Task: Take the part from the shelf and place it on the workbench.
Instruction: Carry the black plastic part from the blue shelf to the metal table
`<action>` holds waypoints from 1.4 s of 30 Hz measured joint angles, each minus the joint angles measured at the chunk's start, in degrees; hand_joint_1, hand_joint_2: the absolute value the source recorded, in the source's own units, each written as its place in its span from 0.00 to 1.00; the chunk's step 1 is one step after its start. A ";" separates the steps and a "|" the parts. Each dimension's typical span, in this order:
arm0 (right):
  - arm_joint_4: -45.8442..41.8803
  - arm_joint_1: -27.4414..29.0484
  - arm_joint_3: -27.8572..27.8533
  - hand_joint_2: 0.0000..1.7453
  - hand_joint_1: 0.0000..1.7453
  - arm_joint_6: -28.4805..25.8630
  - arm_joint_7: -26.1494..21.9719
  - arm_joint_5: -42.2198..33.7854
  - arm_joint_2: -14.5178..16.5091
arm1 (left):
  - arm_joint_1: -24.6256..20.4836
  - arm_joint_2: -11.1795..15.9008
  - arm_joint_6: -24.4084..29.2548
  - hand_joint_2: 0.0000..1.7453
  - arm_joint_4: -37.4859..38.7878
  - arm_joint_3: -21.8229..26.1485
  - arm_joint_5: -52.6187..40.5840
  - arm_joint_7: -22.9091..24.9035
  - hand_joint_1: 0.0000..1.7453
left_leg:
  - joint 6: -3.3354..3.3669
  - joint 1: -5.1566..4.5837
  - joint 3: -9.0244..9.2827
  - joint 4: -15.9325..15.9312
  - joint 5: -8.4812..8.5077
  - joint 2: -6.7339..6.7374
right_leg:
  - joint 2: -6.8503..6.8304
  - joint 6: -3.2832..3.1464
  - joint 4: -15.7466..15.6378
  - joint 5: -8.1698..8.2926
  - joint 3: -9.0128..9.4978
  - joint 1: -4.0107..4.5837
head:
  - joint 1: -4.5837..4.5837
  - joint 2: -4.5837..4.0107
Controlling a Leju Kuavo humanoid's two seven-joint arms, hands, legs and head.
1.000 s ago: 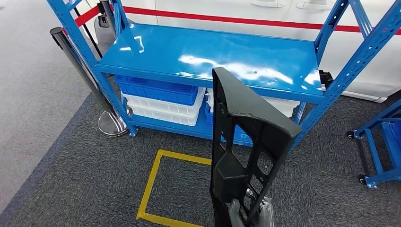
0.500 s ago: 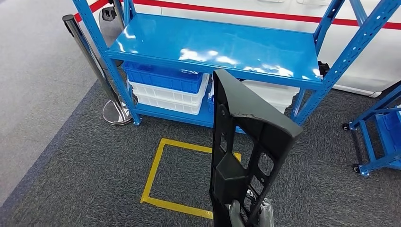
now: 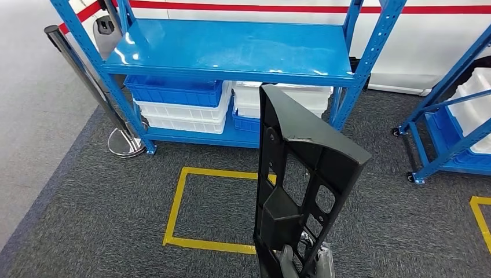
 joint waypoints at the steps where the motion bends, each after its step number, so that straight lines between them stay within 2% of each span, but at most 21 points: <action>1: 0.00 0.01 -0.03 1.00 1.00 0.00 0.00 0.00 0.04 | 0.02 0.01 0.01 0.00 0.00 0.01 0.00 0.00 0.00 | 0.30 -0.08 2.00 -3.18 0.14 -1.07 | 0.48 0.28 0.02 0.38 -0.24 -0.05 | -0.01 0.00; 3: 0.00 0.05 -0.12 1.00 1.00 0.00 -0.01 0.00 0.13 | 0.01 0.01 0.03 0.00 0.00 0.04 0.00 0.00 0.00 | 0.50 -0.32 3.09 -5.33 0.04 -1.48 | 1.46 1.04 -0.03 1.08 -0.56 -0.20 | -0.05 0.00; 5: -0.01 0.11 -0.22 1.00 1.00 0.09 -0.02 0.00 0.17 | -0.09 -0.14 0.07 0.00 0.00 0.07 0.02 0.01 0.00 | 1.00 -0.15 3.03 -6.04 0.72 -0.06 | 1.95 1.72 0.31 1.14 -0.94 -0.13 | -0.11 0.00; 7: 0.05 0.02 -0.27 1.00 1.00 0.65 -0.02 -0.02 0.17 | -0.16 -0.29 0.37 0.00 0.00 0.26 0.29 0.11 0.00 | 1.70 0.17 2.86 -6.78 1.59 1.59 | 0.03 2.09 4.06 -1.54 -2.90 0.04 | 0.34 0.00; 9: 0.31 -0.18 -0.28 1.00 1.00 1.35 -0.01 -0.08 0.17 | -0.17 -0.31 0.83 0.00 0.00 0.73 0.72 0.36 0.00 | 1.95 0.08 2.26 -6.77 2.05 3.27 | -2.44 2.48 11.60 -5.87 -6.34 -0.20 | 0.81 0.00; 11: 0.67 -0.29 -0.27 1.00 1.00 1.64 0.02 -0.14 0.17 | -0.21 -0.32 1.08 0.00 0.00 1.07 0.96 0.57 0.00 | 1.84 0.04 1.68 -6.47 2.22 4.95 | -3.32 2.98 16.34 -7.39 -8.04 -0.58 | 0.89 0.00; 12: 0.81 -0.31 -0.27 1.00 1.00 1.71 0.03 -0.15 0.17 | -0.29 -0.35 1.12 0.00 0.00 1.13 1.00 0.65 0.00 | 1.74 0.05 1.51 -6.27 2.20 5.72 | -3.67 3.16 15.59 -6.55 -7.26 -0.78 | 0.90 -0.01; 14: 1.02 -0.38 -0.28 1.00 1.00 1.79 0.03 -0.16 0.17 | -0.56 -0.46 1.15 0.00 0.00 1.28 1.01 0.76 0.00 | 1.36 0.05 1.38 -5.77 1.95 7.08 | -5.50 3.21 8.44 -3.24 -2.85 -1.05 | 0.92 -0.01; 16: 1.18 -0.52 -0.26 1.00 1.00 1.86 0.03 -0.19 0.22 | -0.79 -0.57 1.16 0.00 0.00 1.44 1.04 0.79 0.00 | 0.65 -0.21 1.24 -5.12 1.48 8.18 | -7.80 2.69 1.95 -1.48 0.72 -0.70 | 0.86 0.00; 19: 1.42 -0.60 -0.26 1.00 1.00 1.94 0.02 -0.30 0.34 | -1.05 -0.60 1.18 0.00 0.00 1.66 1.13 0.80 0.00 | -0.18 -0.45 1.31 -4.81 1.23 9.47 | -7.64 1.87 0.69 -1.50 1.00 -0.25 | 0.58 0.00; 23: 1.50 -0.60 -0.26 1.00 1.00 1.98 0.03 -0.34 0.35 | -1.18 -0.62 1.16 0.00 0.00 1.77 1.19 0.81 0.00 | -0.42 -0.40 1.44 -4.83 1.23 10.05 | -7.06 1.62 0.68 -1.43 0.83 -0.14 | 0.58 0.00; 25: 1.87 -1.08 -0.26 1.00 1.00 2.37 0.03 -0.30 0.68 | -1.19 -0.64 1.02 0.00 0.00 2.22 1.57 0.91 0.00 | -1.07 -0.08 -0.63 0.21 -2.18 6.84 | -5.45 0.73 0.41 -0.91 0.45 -0.41 | 0.40 0.00; 27: 2.57 -1.81 -0.25 1.00 1.00 2.85 0.02 -0.20 1.19 | -1.03 -0.61 0.90 0.00 0.00 2.76 2.02 1.08 0.00 | -1.67 0.22 -4.53 9.14 -6.87 3.12 | -3.21 -0.10 0.25 -0.33 -0.04 -0.65 | 0.16 0.00; 28: 2.92 -2.03 -0.24 1.00 1.00 2.95 0.02 -0.16 1.34 | -0.93 -0.58 0.89 0.00 0.00 2.90 2.09 1.15 0.00 | -1.69 0.22 -5.74 11.76 -7.46 2.87 | -2.30 -0.14 0.36 -0.24 -0.20 -0.60 | 0.15 0.00; 30: 3.46 -2.29 -0.24 1.00 1.00 3.00 0.02 -0.13 1.49 | -0.93 -0.51 0.87 0.00 0.00 3.14 2.09 1.23 0.00 | -1.56 0.24 -4.76 9.43 -4.78 2.54 | -0.63 -0.06 0.70 -0.16 -0.36 -0.62 | 0.15 0.00; 32: 3.95 -2.61 -0.23 1.00 1.00 3.04 0.02 -0.01 1.64 | -0.96 -0.45 0.85 0.00 0.00 3.43 2.18 1.23 0.00 | -1.31 0.43 -1.38 1.76 -0.90 0.12 | 0.90 0.27 1.17 -0.15 -0.57 -0.63 | 0.13 0.00; 35: 5.35 -3.81 0.01 1.00 1.00 3.34 0.02 0.39 2.06 | -0.96 -0.30 0.84 0.00 0.00 4.08 3.01 1.11 0.00 | -0.83 0.60 0.38 -3.28 0.13 -3.24 | 3.10 1.45 1.66 0.37 -1.60 -0.74 | 0.13 0.00; 37: 7.09 -5.38 0.22 1.00 1.00 3.69 0.03 0.74 2.49 | -1.08 -0.16 0.76 0.00 0.00 4.61 3.83 1.04 0.00 | -0.17 0.60 0.38 -3.56 0.50 -1.76 | 3.91 2.29 1.64 0.82 -2.16 -0.88 | 0.14 0.00; 39: 9.15 -7.29 0.27 1.00 1.00 4.09 0.04 0.98 3.07 | -1.32 0.01 0.64 0.00 0.00 5.23 4.42 0.94 0.00 | 0.65 0.72 0.44 -4.05 1.10 -0.05 | 0.88 2.71 3.55 -0.49 -3.30 -0.73 | 0.47 0.00; 41: 10.93 -8.93 0.30 1.00 1.00 4.39 0.03 1.07 3.69 | -1.35 0.23 0.53 0.00 0.00 5.69 4.83 0.81 0.00 | 1.06 0.59 0.21 -4.24 1.40 1.68 | -2.92 2.84 9.41 -4.14 -5.99 -0.73 | 0.89 0.00; 42: 11.73 -9.57 0.31 1.00 1.00 4.50 0.03 1.07 3.96 | -1.28 0.36 0.48 0.00 0.00 5.89 4.99 0.76 0.00 | 1.13 0.48 0.07 -4.22 1.43 2.67 | -3.48 2.93 13.02 -5.95 -7.52 -0.79 | 1.03 0.00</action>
